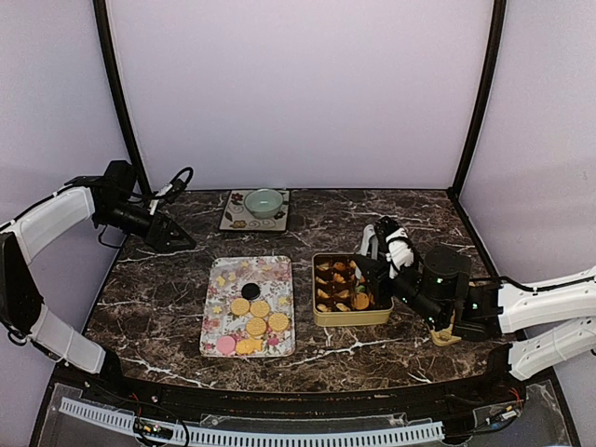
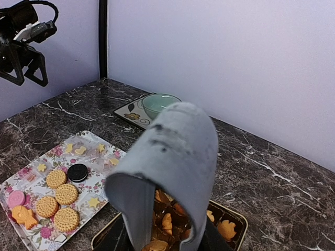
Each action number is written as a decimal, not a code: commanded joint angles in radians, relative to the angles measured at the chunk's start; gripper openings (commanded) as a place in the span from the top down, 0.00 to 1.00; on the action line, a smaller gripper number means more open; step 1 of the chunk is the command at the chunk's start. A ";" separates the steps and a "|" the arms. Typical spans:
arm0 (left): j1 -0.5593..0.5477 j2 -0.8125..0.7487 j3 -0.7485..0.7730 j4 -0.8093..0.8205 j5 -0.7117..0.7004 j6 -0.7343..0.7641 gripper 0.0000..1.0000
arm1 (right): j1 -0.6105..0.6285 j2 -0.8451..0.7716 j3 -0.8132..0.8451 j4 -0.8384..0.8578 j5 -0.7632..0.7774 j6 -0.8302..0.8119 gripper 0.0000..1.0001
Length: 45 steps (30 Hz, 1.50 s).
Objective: Pack the cookies
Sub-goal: Place the fake cookies in the empty pocket of the box, then pick up the fake cookies from the plate.
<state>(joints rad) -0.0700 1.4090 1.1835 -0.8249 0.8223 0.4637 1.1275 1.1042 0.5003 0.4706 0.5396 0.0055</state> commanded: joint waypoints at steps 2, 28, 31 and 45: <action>0.006 -0.010 0.015 -0.031 0.013 0.010 0.01 | -0.013 -0.003 0.002 0.036 0.025 0.003 0.65; 0.009 -0.005 -0.007 -0.020 -0.011 0.016 0.01 | -0.002 0.106 0.248 0.030 -0.178 -0.071 0.60; 0.039 0.011 -0.023 -0.011 -0.005 0.017 0.01 | 0.019 0.198 0.332 0.062 -0.240 -0.082 0.60; 0.190 0.060 -0.043 -0.059 -0.003 0.059 0.01 | 0.104 0.738 0.754 0.167 -0.560 -0.068 0.60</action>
<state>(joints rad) 0.1127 1.5047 1.1599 -0.8474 0.8108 0.4919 1.2003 1.7931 1.1545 0.5606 0.1001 -0.0620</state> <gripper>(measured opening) 0.988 0.401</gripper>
